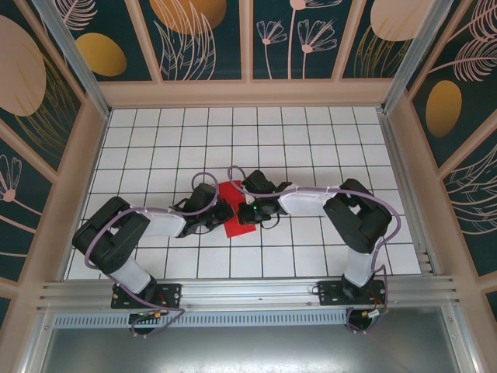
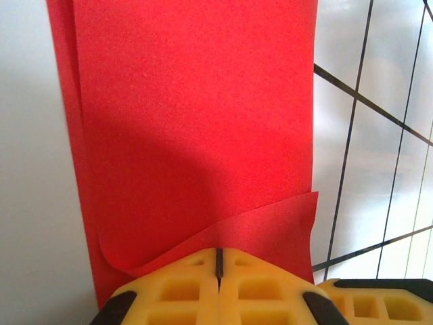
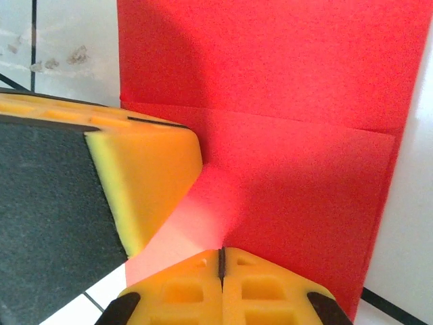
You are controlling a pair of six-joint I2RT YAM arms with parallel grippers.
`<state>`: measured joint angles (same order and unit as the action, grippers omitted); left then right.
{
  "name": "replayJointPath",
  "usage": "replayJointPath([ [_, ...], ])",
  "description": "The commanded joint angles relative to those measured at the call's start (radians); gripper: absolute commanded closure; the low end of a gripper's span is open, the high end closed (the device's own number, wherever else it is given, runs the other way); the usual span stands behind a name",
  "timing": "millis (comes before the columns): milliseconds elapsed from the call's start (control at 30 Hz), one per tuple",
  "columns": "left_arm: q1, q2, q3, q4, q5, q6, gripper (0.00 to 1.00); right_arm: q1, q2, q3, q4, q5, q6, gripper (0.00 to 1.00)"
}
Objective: Fold a paper plane with a square sheet of paper (pick it up from the middle)
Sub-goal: Fold the triangle a second time at the center of the table.
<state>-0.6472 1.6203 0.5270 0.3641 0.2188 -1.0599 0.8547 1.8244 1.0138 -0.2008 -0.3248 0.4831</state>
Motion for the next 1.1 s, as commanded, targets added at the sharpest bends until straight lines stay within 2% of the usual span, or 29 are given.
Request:
replayJointPath([
  [0, 0.003, 0.062, -0.032, -0.137, -0.083, -0.005, 0.95, -0.001, -0.004, -0.013, -0.068, 0.05, -0.042, 1.0],
  [400, 0.004, 0.063, -0.027, -0.148, -0.09, 0.001, 0.95, 0.016, -0.062, -0.012, -0.082, -0.008, -0.083, 1.0],
  [667, 0.003, 0.064, -0.023, -0.16, -0.094, 0.007, 0.95, 0.015, -0.024, -0.03, -0.101, 0.035, -0.078, 1.0],
  [1067, 0.003, 0.076, -0.023, -0.167, -0.1, 0.017, 0.96, -0.023, -0.072, -0.124, -0.138, 0.036, -0.104, 1.0],
])
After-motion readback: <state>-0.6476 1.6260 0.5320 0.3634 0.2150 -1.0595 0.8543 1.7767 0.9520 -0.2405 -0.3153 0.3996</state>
